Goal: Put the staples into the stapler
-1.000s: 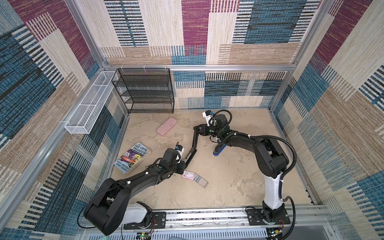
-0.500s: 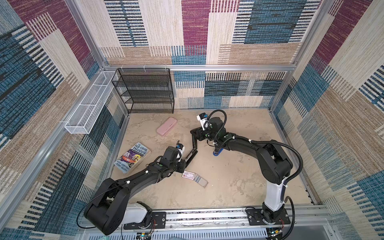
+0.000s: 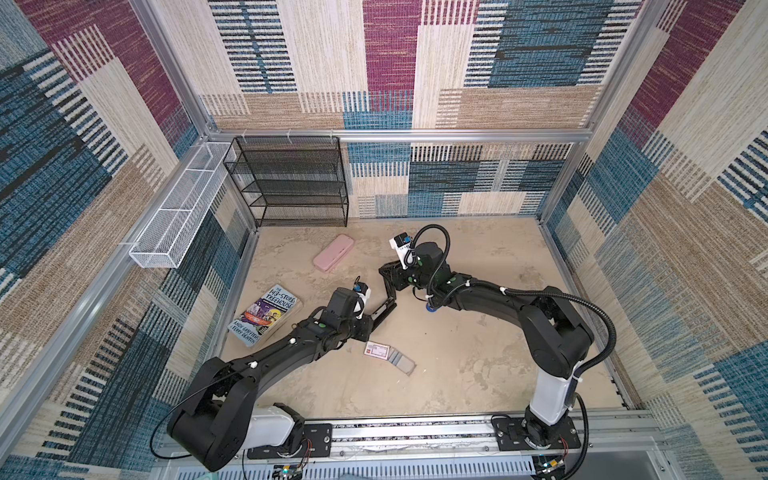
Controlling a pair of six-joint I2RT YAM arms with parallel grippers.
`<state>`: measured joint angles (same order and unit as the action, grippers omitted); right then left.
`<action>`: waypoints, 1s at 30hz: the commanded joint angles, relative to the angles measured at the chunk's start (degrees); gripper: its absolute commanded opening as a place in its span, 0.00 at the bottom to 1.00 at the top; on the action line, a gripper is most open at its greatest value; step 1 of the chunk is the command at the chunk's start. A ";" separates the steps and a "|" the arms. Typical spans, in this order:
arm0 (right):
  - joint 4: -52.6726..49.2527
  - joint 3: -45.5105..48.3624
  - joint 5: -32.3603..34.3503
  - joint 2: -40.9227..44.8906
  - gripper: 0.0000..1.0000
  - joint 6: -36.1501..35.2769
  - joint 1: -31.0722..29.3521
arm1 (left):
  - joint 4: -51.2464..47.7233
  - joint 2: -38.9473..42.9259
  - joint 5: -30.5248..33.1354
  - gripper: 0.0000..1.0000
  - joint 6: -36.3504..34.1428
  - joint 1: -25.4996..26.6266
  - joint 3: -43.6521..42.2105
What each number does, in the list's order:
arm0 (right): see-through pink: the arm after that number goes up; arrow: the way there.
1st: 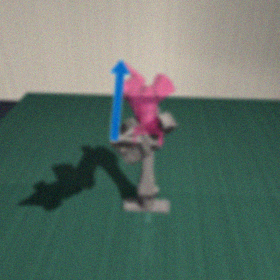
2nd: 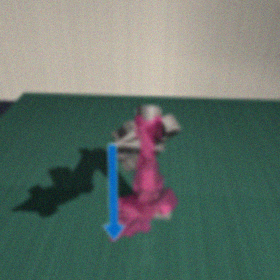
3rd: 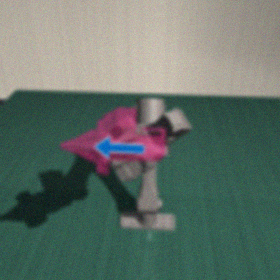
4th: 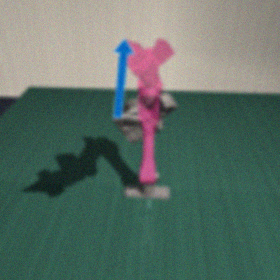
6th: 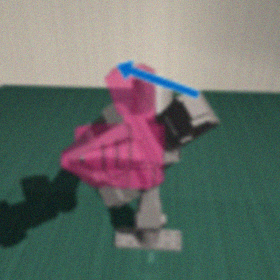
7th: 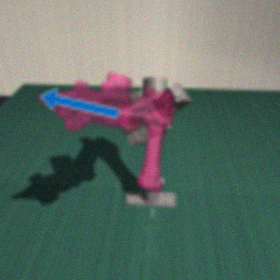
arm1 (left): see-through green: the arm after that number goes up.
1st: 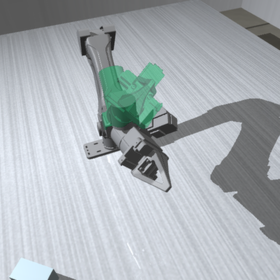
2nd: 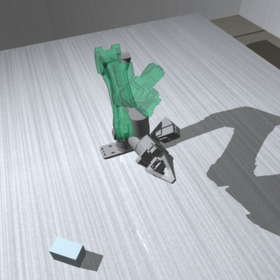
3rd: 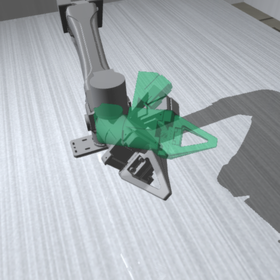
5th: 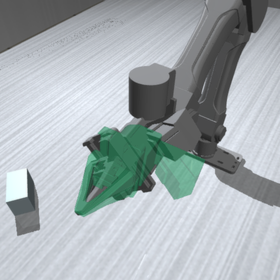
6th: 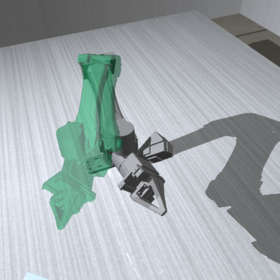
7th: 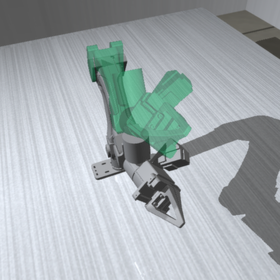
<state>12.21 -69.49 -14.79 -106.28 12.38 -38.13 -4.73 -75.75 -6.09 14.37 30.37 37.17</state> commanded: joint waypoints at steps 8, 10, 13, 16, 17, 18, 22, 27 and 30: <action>0.69 1.63 -3.40 1.95 0.38 3.27 -2.28 | 5.31 -0.85 1.17 0.06 1.01 -0.16 3.29; 0.84 1.98 -3.24 2.13 0.39 3.18 -2.50 | 5.20 -1.06 1.08 0.06 0.93 -0.14 3.60; 0.63 2.07 -2.47 2.44 0.39 2.58 -3.13 | 4.74 -1.13 1.34 0.06 0.92 -0.14 3.92; 0.58 2.17 -2.35 2.61 0.39 2.31 -3.41 | 4.35 -1.24 1.43 0.06 0.83 -0.14 4.29; 0.52 2.17 -2.17 2.69 0.39 2.10 -3.57 | 4.17 -1.25 1.43 0.06 0.83 -0.14 4.45; 0.50 2.20 -2.01 2.79 0.40 1.97 -3.70 | 4.12 -1.25 1.43 0.06 0.83 -0.14 4.58; 0.36 2.52 -1.47 3.03 0.41 1.42 -4.21 | 3.55 -1.50 1.87 0.06 0.66 -0.14 5.23; 0.58 3.05 -0.87 3.53 0.42 0.95 -4.73 | 2.62 -2.21 2.13 0.06 0.47 -0.14 6.15; 0.54 3.31 -0.69 3.84 0.43 0.78 -4.88 | 2.50 -2.54 2.13 0.06 0.48 -0.14 6.49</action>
<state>11.66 -66.28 -9.39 -103.37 8.03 -42.09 -5.17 -77.80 -5.50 13.74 30.37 42.96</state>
